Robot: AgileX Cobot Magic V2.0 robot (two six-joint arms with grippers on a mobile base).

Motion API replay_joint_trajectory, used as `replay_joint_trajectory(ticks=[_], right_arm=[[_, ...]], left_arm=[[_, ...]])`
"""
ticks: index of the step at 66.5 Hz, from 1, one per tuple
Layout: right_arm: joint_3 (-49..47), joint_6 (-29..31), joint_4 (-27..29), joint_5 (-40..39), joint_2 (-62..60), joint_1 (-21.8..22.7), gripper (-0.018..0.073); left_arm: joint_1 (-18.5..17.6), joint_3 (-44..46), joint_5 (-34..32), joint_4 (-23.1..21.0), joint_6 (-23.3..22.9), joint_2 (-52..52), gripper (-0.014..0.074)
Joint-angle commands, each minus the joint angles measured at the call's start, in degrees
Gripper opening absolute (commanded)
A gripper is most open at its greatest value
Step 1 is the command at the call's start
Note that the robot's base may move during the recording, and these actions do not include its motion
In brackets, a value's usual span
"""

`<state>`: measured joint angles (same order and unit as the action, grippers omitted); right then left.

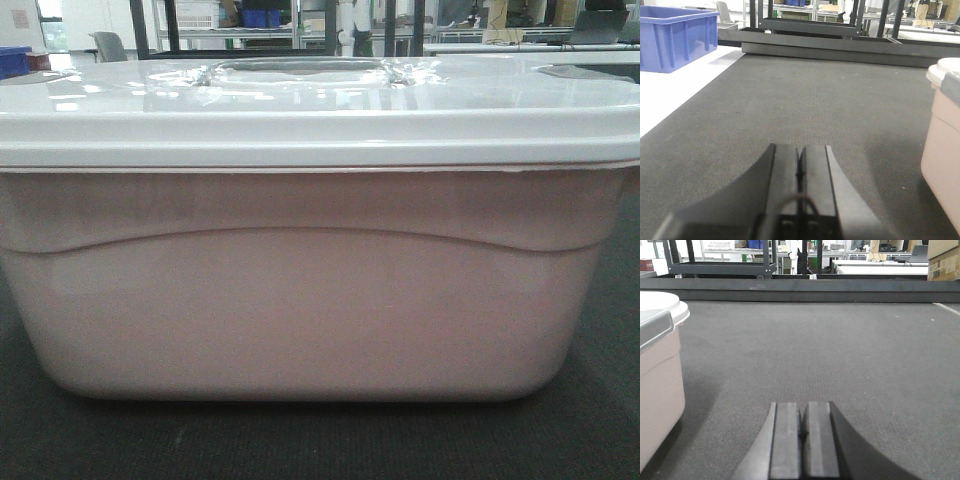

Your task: Grab white bin and place on right shelf

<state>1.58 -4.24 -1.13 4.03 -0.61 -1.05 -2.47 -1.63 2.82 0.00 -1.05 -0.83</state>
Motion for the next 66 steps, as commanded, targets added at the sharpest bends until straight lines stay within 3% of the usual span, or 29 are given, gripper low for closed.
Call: replay_joint_trajectory(ticks=[1,66], right_arm=[[0.0,0.3,0.2,-4.7,-1.0,0.3,0.0065],[0.0,0.6,-0.9,-4.6,-1.0,0.3,0.0065]], left_arm=[[0.0,0.1,-4.9,0.0,-0.3,-0.4,-0.0126],[0.0,0.1,-5.2,0.0,-0.3,-0.4,-0.0126]])
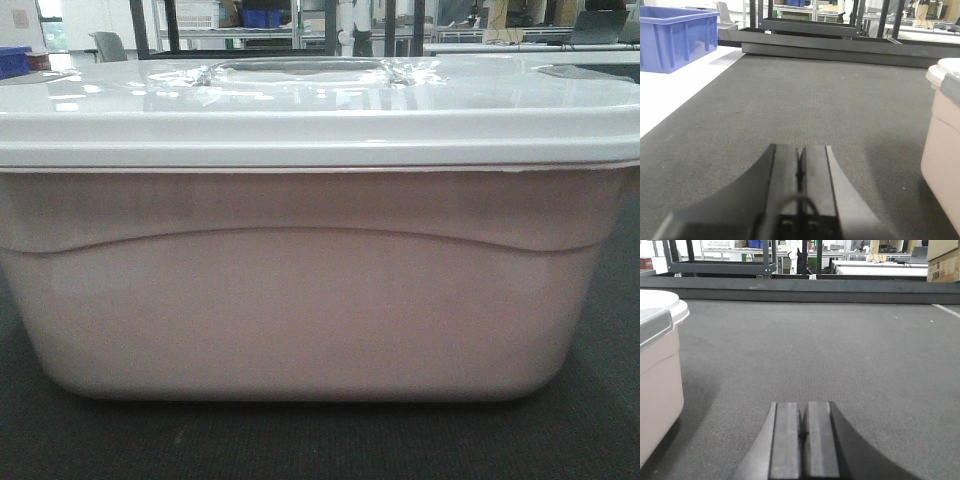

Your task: Grab white bin and place on right shelf

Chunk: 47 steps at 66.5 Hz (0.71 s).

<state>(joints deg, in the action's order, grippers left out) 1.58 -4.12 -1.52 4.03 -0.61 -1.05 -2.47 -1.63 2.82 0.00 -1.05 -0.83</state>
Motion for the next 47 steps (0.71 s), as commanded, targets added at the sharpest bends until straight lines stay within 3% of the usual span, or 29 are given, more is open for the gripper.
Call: replay_joint_trajectory(ticks=[1,8,14,22,35,47], right_arm=[[0.0,0.4,-0.5,-4.6,-1.0,0.3,0.0065],[0.0,0.4,-0.5,-4.8,-1.0,0.3,0.0065],[-0.5,0.4,-0.5,-4.0,-1.0,0.3,0.0065],[-5.6,0.4,-0.5,2.9,-1.0,0.3,0.0065],[-20.6,0.4,-0.5,22.0,3.3,0.3,0.0065],[-32.4,0.4,-0.5,26.1,14.1,0.3,0.0065]], left_arm=[[0.0,0.1,-5.2,0.0,-0.3,-0.4,-0.0126],[0.0,0.1,-4.0,0.0,-0.3,-0.4,-0.0126],[0.0,1.4,-0.9,-4.1,-0.3,-0.1,-0.0126],[0.0,4.5,1.1,-6.4,-0.3,-0.1,-0.0126],[0.0,13.8,7.2,-3.5,0.0,0.0,-0.0126],[0.0,23.7,13.8,3.5,0.0,4.7,-0.0126]])
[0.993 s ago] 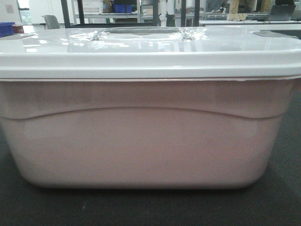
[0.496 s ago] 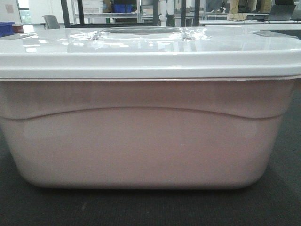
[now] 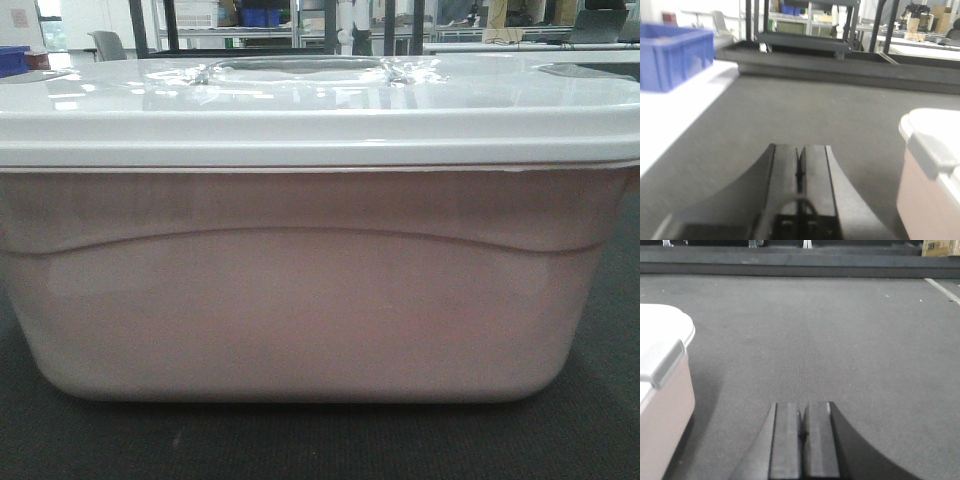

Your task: Grab white bin and place on right shelf

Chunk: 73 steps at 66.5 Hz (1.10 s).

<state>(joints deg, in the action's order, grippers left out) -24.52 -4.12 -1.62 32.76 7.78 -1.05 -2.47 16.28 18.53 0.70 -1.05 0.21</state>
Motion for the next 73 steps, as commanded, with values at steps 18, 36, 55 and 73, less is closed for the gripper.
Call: replay_joint_trajectory(ticks=[18,36,55,73], right_arm=[[-24.8,0.4,0.9,11.4,27.0,0.3,0.0065],[-38.0,1.1,1.1,24.8,44.1,0.3,0.0065],[-39.3,1.3,2.3,28.4,52.6,0.3,0.0065],[-39.3,1.3,5.5,30.6,55.9,0.3,0.0068]], left_arm=[[0.0,21.9,6.9,3.7,0.0,22.8,-0.0126],[0.0,37.9,25.0,-1.4,0.0,45.4,-0.0126],[0.0,49.5,36.6,-7.6,0.0,64.6,-0.0126],[0.0,50.5,38.4,-11.4,0.1,73.2,-0.0126]])
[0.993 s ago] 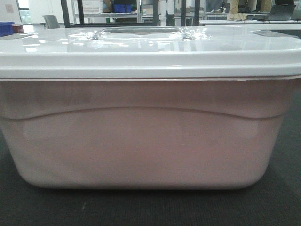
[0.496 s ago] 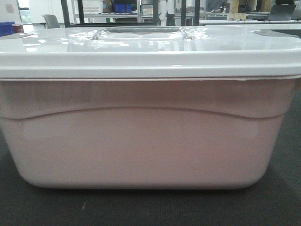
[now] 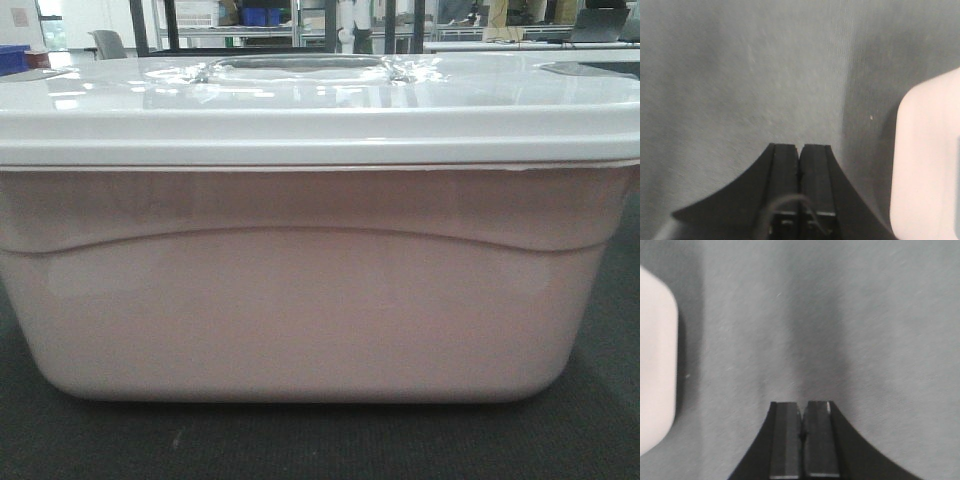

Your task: Grab white bin and place on right shelf

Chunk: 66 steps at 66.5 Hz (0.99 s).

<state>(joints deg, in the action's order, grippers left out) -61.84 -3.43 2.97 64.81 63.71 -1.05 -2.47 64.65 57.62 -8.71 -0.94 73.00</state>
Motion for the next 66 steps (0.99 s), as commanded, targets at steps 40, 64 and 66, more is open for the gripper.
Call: replay_joint_trajectory(ticks=[40,64,66], right_arm=[[-5.1,0.5,4.0,1.0,10.1,0.3,0.0069],[-5.1,0.6,4.0,-2.8,10.1,0.3,0.0295],[-5.1,0.7,4.0,-2.8,10.1,0.3,0.0363]], left_arm=[[0.0,2.1,-1.2,-2.9,4.6,1.2,-0.0126],[0.0,2.1,0.6,-3.6,4.6,1.2,-0.0125],[0.0,2.1,0.8,-3.6,4.6,1.2,-0.0123]])
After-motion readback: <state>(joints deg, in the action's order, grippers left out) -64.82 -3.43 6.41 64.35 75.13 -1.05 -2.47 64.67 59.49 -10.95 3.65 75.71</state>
